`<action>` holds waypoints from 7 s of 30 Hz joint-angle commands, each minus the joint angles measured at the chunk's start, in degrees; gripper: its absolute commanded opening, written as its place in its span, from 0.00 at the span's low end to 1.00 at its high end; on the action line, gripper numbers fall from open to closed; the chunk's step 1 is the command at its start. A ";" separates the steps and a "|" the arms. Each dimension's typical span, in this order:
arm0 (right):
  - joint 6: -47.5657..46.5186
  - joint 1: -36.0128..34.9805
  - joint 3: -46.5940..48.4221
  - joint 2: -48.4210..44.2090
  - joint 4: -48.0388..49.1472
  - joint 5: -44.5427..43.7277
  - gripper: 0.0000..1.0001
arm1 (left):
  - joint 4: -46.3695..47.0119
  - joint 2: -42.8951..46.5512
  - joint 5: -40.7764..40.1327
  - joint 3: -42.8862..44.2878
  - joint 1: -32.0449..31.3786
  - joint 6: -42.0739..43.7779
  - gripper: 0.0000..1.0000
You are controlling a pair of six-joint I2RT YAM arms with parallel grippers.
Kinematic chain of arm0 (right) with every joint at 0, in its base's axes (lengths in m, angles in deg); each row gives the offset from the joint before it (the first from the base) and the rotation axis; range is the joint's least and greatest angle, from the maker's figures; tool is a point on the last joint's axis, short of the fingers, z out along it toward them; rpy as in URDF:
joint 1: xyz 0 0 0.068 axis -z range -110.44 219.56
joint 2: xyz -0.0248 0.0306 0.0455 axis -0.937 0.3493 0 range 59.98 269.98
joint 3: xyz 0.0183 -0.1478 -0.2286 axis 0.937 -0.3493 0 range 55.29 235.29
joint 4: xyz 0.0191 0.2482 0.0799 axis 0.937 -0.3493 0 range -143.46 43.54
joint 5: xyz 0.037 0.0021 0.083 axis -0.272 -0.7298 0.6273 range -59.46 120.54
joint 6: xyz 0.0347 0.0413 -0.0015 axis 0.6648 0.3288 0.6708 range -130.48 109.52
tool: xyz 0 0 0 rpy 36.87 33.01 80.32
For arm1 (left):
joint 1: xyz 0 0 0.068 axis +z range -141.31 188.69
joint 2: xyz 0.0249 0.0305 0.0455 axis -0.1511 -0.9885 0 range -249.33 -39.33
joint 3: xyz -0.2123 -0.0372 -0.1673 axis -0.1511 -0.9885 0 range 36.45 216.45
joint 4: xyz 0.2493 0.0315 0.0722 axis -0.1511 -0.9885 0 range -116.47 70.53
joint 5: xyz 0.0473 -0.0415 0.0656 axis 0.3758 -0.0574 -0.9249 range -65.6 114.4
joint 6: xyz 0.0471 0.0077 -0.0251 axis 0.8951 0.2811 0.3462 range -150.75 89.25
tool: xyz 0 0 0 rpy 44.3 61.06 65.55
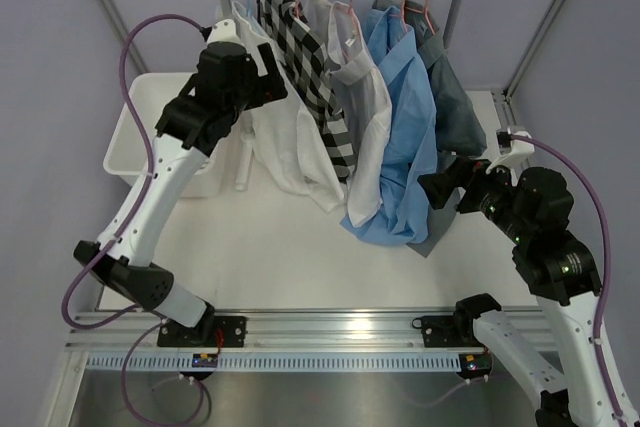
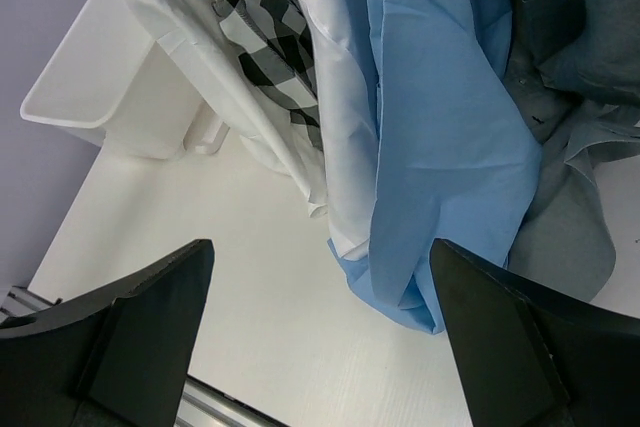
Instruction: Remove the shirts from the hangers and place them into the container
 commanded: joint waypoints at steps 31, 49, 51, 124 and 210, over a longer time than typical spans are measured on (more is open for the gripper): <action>-2.02 -0.18 -5.45 -8.39 2.92 4.90 0.99 | 7.56 -13.44 -17.55 16.06 -0.88 6.83 0.00; -2.90 -0.27 -5.18 -9.54 1.34 3.67 0.99 | 7.74 5.02 -2.54 0.96 -0.88 8.85 0.00; -2.99 -0.27 -5.01 -9.45 1.08 3.67 1.00 | 7.74 9.31 -0.95 -3.95 -0.88 8.42 0.00; -5.27 -38.15 8.88 31.42 32.54 -16.02 0.87 | 19.69 41.94 47.05 -49.16 -1.06 9.20 0.00; -7.83 -41.05 14.24 44.60 34.56 -50.74 0.00 | 10.11 19.18 -12.80 -32.90 -16.35 -5.30 0.01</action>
